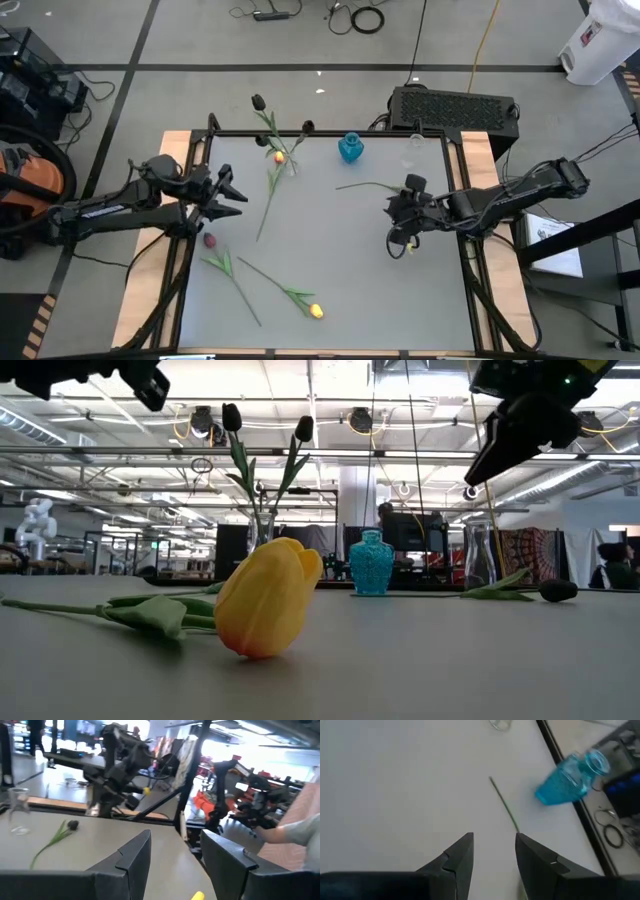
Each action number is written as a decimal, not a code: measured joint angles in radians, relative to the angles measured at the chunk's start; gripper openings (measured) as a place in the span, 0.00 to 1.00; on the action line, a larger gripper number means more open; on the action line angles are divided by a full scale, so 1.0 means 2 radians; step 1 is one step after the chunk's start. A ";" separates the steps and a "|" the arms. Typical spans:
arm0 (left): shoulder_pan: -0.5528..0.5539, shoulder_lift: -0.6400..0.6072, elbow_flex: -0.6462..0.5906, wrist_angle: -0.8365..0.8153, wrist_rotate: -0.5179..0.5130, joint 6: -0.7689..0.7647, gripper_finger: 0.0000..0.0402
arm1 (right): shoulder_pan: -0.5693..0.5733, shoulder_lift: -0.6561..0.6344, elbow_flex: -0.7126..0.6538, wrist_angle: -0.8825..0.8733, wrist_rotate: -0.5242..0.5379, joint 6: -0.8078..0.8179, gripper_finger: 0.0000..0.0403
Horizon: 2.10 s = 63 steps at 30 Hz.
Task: Sort flowers into vase by color
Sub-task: Put the black flower into the left transparent flower vase
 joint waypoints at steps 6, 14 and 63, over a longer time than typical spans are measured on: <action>-0.032 0.034 0.000 0.014 -0.028 0.000 0.44 | -0.022 -0.021 0.000 -0.047 0.008 0.000 0.34; -0.071 0.075 0.000 0.015 -0.080 0.004 0.44 | -0.060 -0.046 0.000 -0.062 -0.030 -0.007 0.34; -0.240 0.218 0.000 0.094 -0.338 0.019 0.44 | -0.333 0.139 0.000 -0.042 -0.228 -0.166 0.45</action>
